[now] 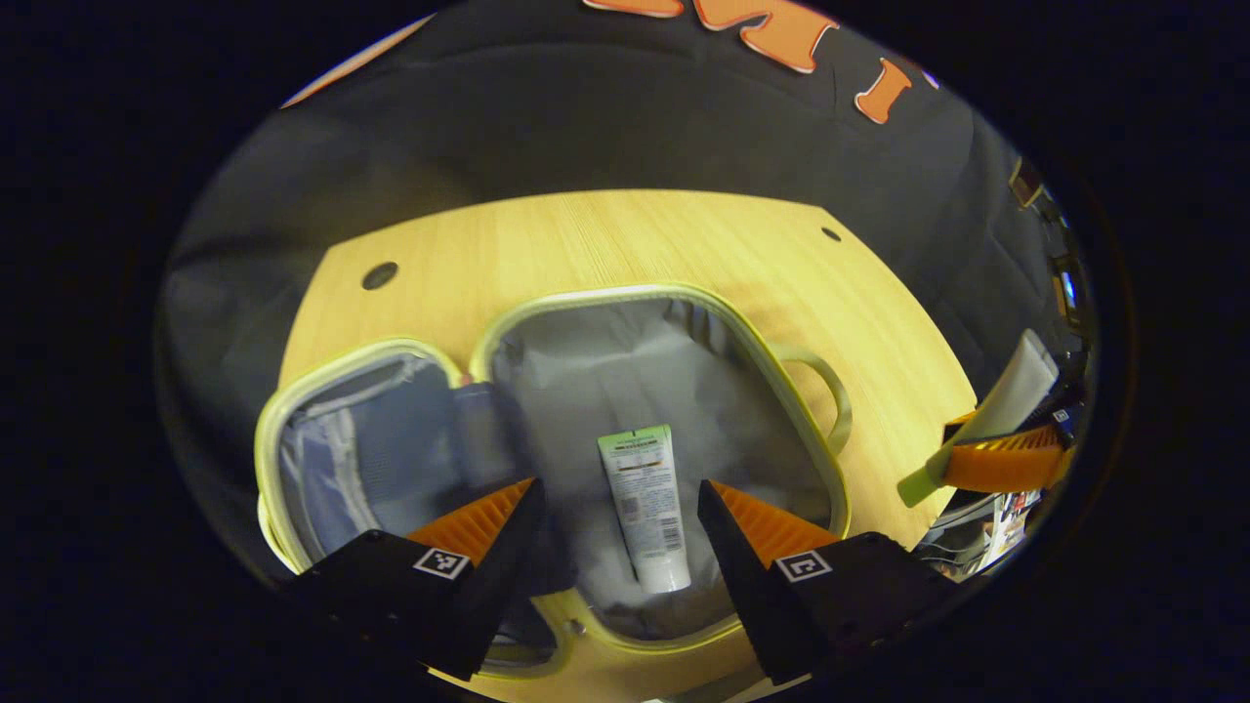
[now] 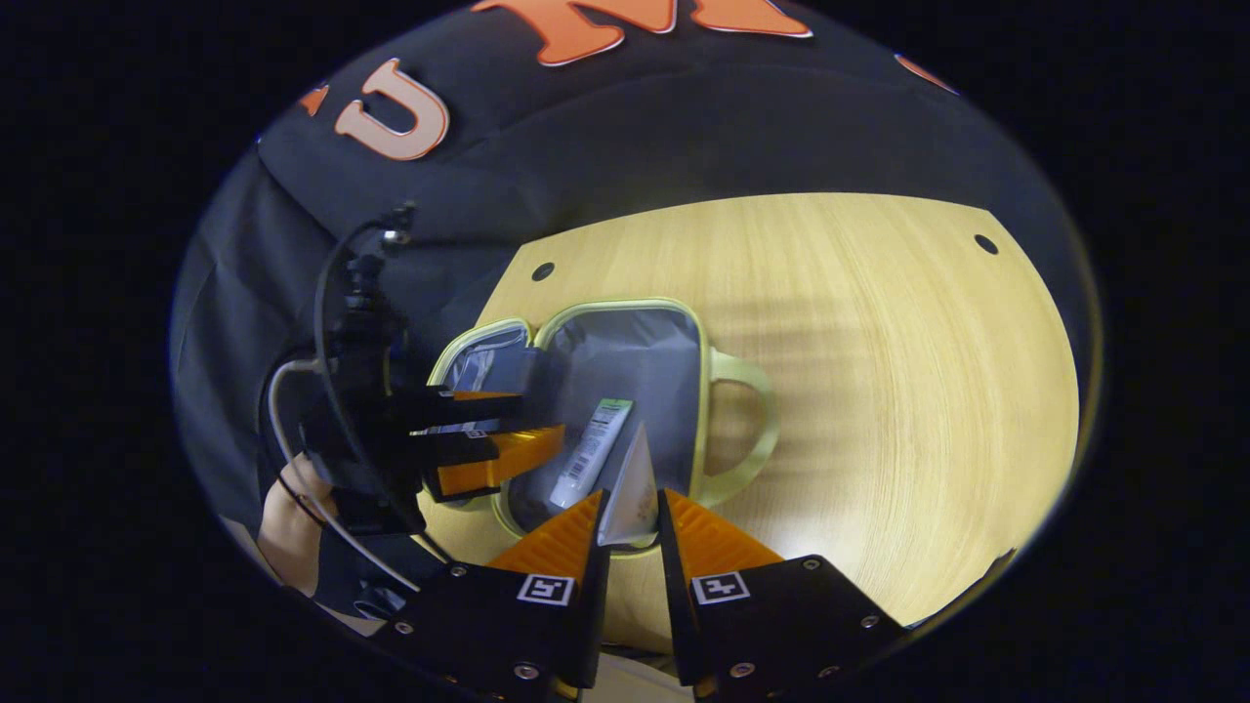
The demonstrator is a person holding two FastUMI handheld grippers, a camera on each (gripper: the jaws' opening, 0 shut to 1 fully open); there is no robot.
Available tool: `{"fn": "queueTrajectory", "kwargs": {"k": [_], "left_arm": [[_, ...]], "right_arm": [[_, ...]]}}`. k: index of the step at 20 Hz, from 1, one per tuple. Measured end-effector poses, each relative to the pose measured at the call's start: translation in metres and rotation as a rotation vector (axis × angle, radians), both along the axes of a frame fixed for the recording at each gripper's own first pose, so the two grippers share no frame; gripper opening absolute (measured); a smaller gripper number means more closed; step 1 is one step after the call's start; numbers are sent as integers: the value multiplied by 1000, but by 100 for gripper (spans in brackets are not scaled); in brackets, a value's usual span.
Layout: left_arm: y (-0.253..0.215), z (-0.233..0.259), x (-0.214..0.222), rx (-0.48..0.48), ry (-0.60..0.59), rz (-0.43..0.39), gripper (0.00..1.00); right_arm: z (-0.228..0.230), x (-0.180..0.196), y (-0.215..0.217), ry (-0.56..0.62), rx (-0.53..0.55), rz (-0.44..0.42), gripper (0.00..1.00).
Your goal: First open the suitcase, pack the skin care products into it, and then close the suitcase.
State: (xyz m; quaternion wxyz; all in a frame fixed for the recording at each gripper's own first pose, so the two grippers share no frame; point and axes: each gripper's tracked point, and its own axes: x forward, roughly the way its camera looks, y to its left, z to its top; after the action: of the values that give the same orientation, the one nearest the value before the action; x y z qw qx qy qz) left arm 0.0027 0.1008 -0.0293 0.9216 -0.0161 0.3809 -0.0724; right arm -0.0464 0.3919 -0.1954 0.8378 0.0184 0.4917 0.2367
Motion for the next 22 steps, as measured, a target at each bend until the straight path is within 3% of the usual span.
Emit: {"fn": "queueTrajectory", "kwargs": {"k": [4,7,12,13,15,18,19,20,21,22], "left_arm": [[35,51,-34,-16,-142,126,98],[69,86,-74,-35,-248,259,98],[102,134,-151,-54,-414,429,98],[109,142,-161,-43,-435,452,97],[126,154,-186,-19,-450,493,97],[140,157,-213,-24,-438,538,97],[141,156,-215,-30,-437,544,97],[144,149,-216,-35,-429,549,97],[148,145,-214,-38,-427,551,99],[151,138,-210,-41,-424,553,97]], "right_arm": [[-7,3,24,39,-29,84,30],[-20,-5,48,140,-6,128,30],[-74,3,36,259,-134,114,30],[-79,4,34,268,-152,108,27],[-85,8,34,283,-165,93,36],[-89,10,37,286,-164,76,25],[-88,12,36,270,-168,70,34],[-88,13,36,255,-170,67,27],[-84,13,35,238,-168,67,48],[-81,14,34,216,-167,66,63]]}}
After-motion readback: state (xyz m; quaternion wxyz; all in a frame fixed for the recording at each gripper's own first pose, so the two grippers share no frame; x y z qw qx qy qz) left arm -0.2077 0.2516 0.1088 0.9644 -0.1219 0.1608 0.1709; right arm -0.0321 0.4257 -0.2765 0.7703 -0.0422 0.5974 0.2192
